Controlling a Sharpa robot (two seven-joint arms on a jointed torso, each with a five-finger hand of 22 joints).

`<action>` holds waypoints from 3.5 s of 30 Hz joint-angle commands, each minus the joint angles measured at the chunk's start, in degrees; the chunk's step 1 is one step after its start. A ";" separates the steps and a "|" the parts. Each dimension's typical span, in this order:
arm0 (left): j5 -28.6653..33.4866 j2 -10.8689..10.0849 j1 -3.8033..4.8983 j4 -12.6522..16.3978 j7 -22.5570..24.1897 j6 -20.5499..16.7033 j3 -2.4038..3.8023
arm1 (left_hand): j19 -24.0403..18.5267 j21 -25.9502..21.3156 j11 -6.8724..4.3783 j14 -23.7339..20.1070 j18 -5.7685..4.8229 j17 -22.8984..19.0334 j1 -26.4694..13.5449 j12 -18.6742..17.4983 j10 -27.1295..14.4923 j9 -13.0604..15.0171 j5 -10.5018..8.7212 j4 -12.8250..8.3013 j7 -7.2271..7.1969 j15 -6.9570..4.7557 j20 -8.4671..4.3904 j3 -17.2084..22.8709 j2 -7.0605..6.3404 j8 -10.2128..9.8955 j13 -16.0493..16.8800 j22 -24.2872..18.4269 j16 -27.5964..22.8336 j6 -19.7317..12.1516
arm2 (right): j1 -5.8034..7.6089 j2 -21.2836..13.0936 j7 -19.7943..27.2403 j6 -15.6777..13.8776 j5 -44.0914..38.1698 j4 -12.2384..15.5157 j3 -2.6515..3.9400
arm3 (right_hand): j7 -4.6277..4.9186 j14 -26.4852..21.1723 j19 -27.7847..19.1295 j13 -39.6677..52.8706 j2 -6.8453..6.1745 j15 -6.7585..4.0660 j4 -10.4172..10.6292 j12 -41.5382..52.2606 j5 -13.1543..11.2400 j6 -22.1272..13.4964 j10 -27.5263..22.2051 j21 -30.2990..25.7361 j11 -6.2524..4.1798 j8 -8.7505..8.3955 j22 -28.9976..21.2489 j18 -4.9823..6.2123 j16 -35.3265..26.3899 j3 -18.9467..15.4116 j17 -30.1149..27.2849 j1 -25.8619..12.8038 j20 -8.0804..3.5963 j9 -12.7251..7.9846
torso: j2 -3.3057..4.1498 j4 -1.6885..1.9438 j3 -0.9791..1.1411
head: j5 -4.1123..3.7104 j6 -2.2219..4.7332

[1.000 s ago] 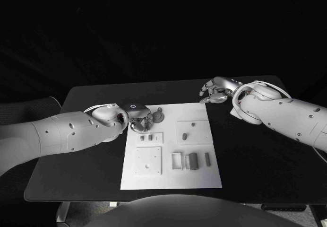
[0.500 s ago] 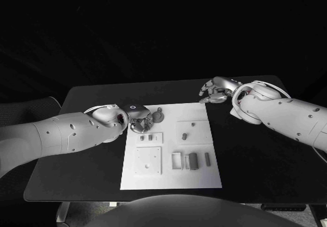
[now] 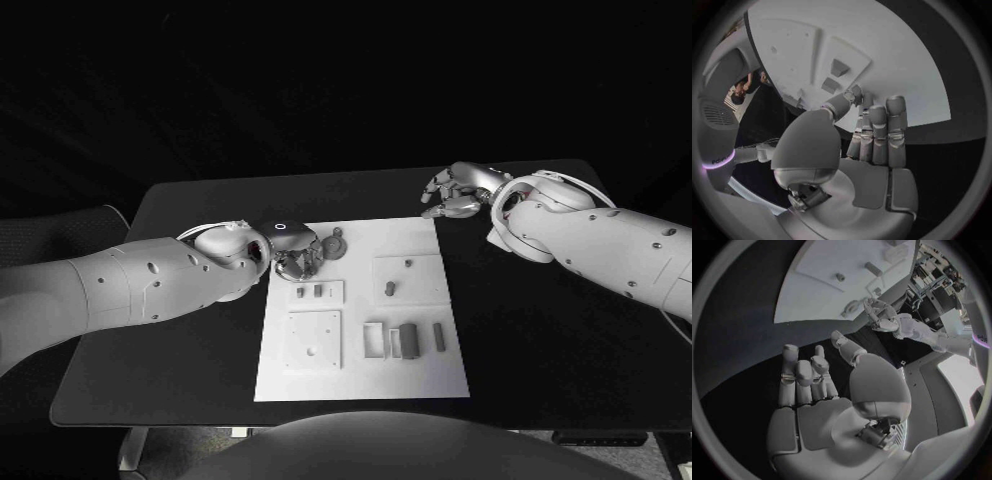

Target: Assemble the parts on the task board

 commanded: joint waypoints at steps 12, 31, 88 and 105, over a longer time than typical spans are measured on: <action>0.34 -1.21 0.01 -0.93 -0.11 -1.49 0.04 | -0.05 0.14 -0.19 -0.31 5.83 -0.11 0.26 -0.37 -0.44 -0.19 0.02 0.22 -0.16 -0.05 -0.20 -0.19 -1.39 -0.52 0.48 1.11 0.49 -1.18 | -0.03 -0.18 0.48 0.06 -0.06 -0.06 0.02 | 0.44 0.36 0.03 -0.16 0.13 -0.06 0.23 0.21 -0.09 -0.30 -0.82 -0.35 0.22 -0.34 0.70 0.85 -0.32 -0.16 0.05 0.00 -0.36 0.05 | 0.01 -0.03 -0.05 | -0.10 0.28; 13.29 -6.69 0.44 -2.82 0.57 -5.95 1.74 | -2.60 -1.80 1.25 -3.03 5.74 -1.35 0.73 -1.89 -3.85 0.10 0.01 1.24 0.75 1.38 1.14 0.95 -2.53 0.59 0.93 0.55 -1.39 -0.64 | -1.61 -3.03 2.03 -2.15 -1.03 4.02 -0.10 | 1.29 -5.43 -8.03 -12.77 -0.19 0.82 -0.44 -15.52 -0.13 -3.15 -5.21 -7.83 1.14 -1.70 -2.20 0.11 -11.98 1.58 -6.17 0.17 3.25 0.61 | -0.09 -0.02 0.03 | -1.03 1.20; 59.33 -8.95 2.88 1.67 7.75 -3.55 3.41 | -16.07 -22.89 5.32 -14.42 2.34 -10.76 -4.33 -1.89 -11.57 0.13 0.04 2.88 3.70 7.50 7.20 -4.22 -2.02 1.31 -0.57 -12.07 -25.91 -4.87 | -4.92 0.69 -5.03 0.55 -26.55 7.68 -5.46 | 0.69 5.53 0.38 -45.60 -0.16 2.86 -1.51 -61.23 -0.09 1.42 6.29 -6.25 3.42 0.73 -1.84 0.85 -13.85 1.24 -5.61 3.74 0.73 0.41 | 0.00 0.02 -0.06 | -0.17 1.20; 59.43 -8.55 2.89 1.75 7.62 -3.42 3.44 | -15.94 -23.00 5.34 -14.30 2.38 -10.65 -4.37 -1.87 -11.63 0.08 0.04 2.99 3.83 7.50 7.22 -4.29 -1.92 1.23 -0.58 -12.12 -26.03 -5.17 | -4.96 1.92 -5.12 0.95 -26.78 6.64 -5.84 | 0.38 5.74 0.46 -45.76 1.02 2.60 -1.59 -61.67 -0.09 2.08 7.30 -6.21 3.15 0.89 -1.68 0.85 -13.81 1.12 -5.48 3.46 0.66 0.34 | 0.00 0.05 -0.05 | -0.03 0.96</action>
